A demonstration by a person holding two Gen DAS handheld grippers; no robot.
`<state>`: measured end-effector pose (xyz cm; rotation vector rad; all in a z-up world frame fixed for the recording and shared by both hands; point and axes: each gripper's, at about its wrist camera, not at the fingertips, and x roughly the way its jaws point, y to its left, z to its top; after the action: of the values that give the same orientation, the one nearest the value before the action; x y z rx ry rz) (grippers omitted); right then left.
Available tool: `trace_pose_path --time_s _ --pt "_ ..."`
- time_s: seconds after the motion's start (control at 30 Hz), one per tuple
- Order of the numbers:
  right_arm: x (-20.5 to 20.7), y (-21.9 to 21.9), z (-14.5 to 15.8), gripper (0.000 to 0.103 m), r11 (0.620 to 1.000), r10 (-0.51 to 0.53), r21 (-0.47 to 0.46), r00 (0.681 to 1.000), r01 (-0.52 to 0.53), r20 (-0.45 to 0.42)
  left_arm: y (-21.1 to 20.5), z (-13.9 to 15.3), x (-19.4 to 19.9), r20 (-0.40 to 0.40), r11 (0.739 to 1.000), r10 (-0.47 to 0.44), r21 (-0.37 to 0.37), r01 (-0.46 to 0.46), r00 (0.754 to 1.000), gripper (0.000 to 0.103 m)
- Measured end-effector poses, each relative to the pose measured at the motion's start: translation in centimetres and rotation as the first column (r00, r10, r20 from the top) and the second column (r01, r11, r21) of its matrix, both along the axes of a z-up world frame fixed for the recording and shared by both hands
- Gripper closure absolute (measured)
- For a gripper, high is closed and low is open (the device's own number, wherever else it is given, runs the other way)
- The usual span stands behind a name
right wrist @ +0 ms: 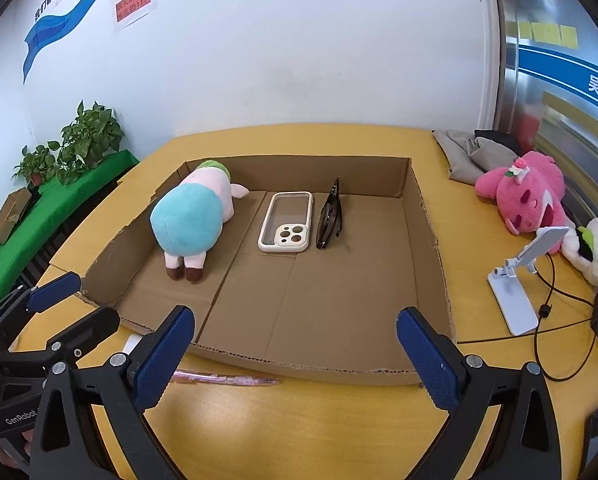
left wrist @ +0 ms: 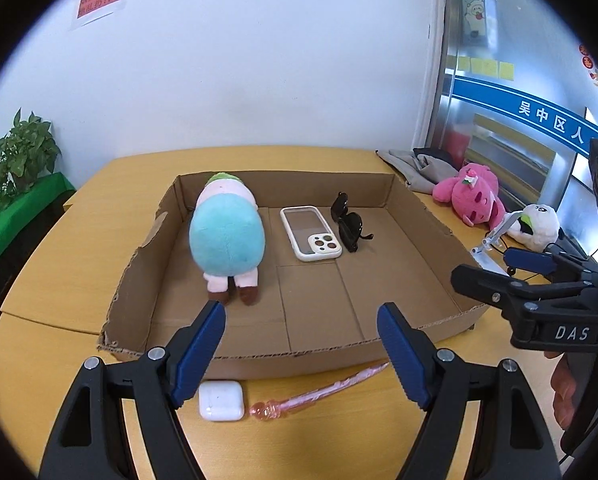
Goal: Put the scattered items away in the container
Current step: 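Withdraw the right tool and move the left tool toward the pink glitter pen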
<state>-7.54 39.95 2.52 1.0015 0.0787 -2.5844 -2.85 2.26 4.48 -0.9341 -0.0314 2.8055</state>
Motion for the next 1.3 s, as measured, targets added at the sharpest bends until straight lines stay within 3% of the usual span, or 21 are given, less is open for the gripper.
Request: trace_pose_path --time_s 0.8,1.07,1.3 --pt "-0.1 0.8 -0.7 0.0 1.0 -0.013 -0.007 1.0 0.014 0.028 0.5 -1.4 -0.1 0.029 0.999 -0.015 -0.027 0.016 0.999 0.025" --pt "-0.1 1.5 -2.3 0.0 1.0 -0.022 -0.015 0.997 0.023 0.072 0.2 -2.9 -0.1 0.08 0.999 -0.028 -0.027 0.03 0.996 0.025" --pt "0.2 2.7 -5.6 0.0 0.999 -0.032 -0.013 0.987 0.035 0.156 0.4 -5.9 -0.2 0.155 0.992 -0.122 -0.025 0.128 0.98 0.025"
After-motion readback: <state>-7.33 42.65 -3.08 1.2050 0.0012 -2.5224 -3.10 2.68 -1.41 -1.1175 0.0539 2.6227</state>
